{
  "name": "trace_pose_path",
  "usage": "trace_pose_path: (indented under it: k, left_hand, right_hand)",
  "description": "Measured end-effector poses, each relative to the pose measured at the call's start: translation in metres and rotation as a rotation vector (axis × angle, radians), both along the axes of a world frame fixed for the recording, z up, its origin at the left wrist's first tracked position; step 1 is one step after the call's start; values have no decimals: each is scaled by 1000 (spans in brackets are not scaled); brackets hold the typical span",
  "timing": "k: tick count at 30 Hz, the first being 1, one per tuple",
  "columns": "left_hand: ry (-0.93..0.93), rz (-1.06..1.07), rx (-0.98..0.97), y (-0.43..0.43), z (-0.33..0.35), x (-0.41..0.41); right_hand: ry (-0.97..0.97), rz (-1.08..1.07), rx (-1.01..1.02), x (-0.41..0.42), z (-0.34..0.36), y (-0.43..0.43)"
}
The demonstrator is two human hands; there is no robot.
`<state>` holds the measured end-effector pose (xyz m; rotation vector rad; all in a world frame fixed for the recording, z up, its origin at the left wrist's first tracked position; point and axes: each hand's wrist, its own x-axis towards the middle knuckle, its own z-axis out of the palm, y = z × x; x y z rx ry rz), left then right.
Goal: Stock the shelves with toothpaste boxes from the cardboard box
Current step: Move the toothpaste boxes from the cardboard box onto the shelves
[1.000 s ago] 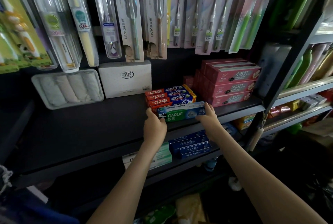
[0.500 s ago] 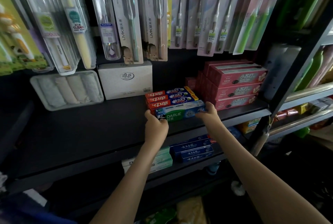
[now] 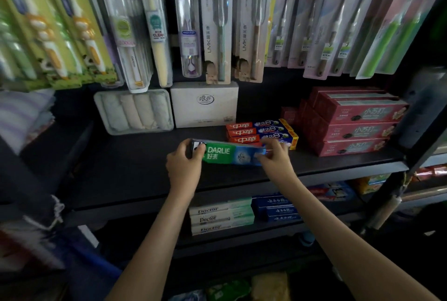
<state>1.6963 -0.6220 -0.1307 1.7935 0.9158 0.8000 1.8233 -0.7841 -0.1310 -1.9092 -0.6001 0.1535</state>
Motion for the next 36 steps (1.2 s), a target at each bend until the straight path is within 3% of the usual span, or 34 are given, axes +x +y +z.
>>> trace_pose_path:
  k: [5,9,12,16,20,26,28,33,36]
  left_hand:
    - [-41,98,-16,37,7,-31]
    - [-68,137,-181,71,2,-52]
    - [-21,145,-183,91,-4,-65]
    - [292,163,34,104,-14,-69]
    - [603,163,192,103,-12,-62]
    - [381,105,253,99,-5,-43]
    - [404,43,356,94,-6,-33]
    - [510,-68,511,81,-20,-10]
    - [581,-127,659,86,-19,0]
  right_hand:
    - [-98,340,-91,-33,15,49]
    - [-217,405,-177,-43,14,70]
    - [-302,427,-307,-37,4,71]
    - [-367,414,-514,-34,-5,72]
    - [-526,361,-558,-33,-4,80]
    - [-581,438,-692,-21,-3,96]
    - [-637,400,-765,-17,-1,99]
    - [-999,265,-1053,-6,8,107]
    - [-1034,237,-1107,6,15,113]
